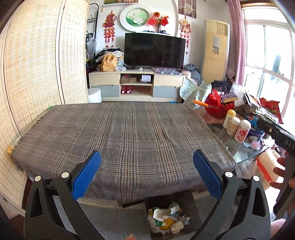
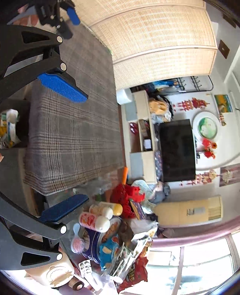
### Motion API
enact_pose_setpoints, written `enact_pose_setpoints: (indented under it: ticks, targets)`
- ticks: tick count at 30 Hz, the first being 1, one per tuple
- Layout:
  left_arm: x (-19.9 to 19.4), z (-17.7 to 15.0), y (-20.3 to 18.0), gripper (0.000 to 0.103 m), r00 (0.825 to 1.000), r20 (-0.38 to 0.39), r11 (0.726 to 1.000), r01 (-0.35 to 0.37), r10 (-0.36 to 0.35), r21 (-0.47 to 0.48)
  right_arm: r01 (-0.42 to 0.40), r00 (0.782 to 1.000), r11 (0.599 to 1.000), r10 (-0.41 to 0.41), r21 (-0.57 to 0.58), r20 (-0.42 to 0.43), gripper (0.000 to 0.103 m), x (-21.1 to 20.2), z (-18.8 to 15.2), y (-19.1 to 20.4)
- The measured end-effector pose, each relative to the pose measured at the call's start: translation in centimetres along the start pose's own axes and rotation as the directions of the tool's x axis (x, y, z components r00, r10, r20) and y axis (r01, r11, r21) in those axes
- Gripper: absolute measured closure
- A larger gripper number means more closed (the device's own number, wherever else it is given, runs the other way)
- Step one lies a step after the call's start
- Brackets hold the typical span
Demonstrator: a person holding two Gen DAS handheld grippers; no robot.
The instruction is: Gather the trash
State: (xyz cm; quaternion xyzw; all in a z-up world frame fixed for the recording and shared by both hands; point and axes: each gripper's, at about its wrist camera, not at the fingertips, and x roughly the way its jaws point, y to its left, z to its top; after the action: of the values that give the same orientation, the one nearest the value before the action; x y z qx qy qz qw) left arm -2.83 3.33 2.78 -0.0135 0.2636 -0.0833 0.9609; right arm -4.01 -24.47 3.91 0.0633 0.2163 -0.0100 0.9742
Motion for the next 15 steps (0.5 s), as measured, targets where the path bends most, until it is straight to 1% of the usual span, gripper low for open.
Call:
enact_pose_setpoints:
  ticks: [2,6,9,11,13,15]
  targets:
    - [0.5,-0.7,0.1,0.008,1.000,0.010,1.000,0.015,-0.015,-0.017,0.017,1.000,1.000,-0.017,-0.004,0.009,0.003,0.3,-1.1,-0.3]
    - [1.1,-2.6,-0.2,0.008,0.999,0.037,1.000,0.007,-0.006,-0.014,0.053,0.999,0.998,-0.053,-0.022,0.013,0.003,0.9,-3.4,-1.1]
    - [1.6,-3.6,-1.1,0.008,0.999,0.027,0.999,-0.031,0.030,0.043,0.053,0.998,0.999,-0.053,-0.007,-0.015,0.003,1.4,-4.7,-1.4]
    - [1.4,-3.9,-1.2,0.008,0.999,0.029,0.997,-0.039,0.037,0.061,0.052,0.998,0.999,-0.052,-0.004,-0.037,0.003,1.7,-5.4,-1.4]
    - [1.2,-4.3,-1.1,0.008,0.999,0.034,0.998,-0.039,0.038,0.049,0.055,0.997,0.998,-0.055,-0.010,-0.059,0.003,2.0,-5.9,-1.4]
    - [1.3,-4.4,-0.8,0.008,0.999,0.025,0.999,-0.028,0.027,0.017,0.050,0.996,0.999,-0.051,-0.013,-0.079,0.003,2.3,-6.3,-1.1]
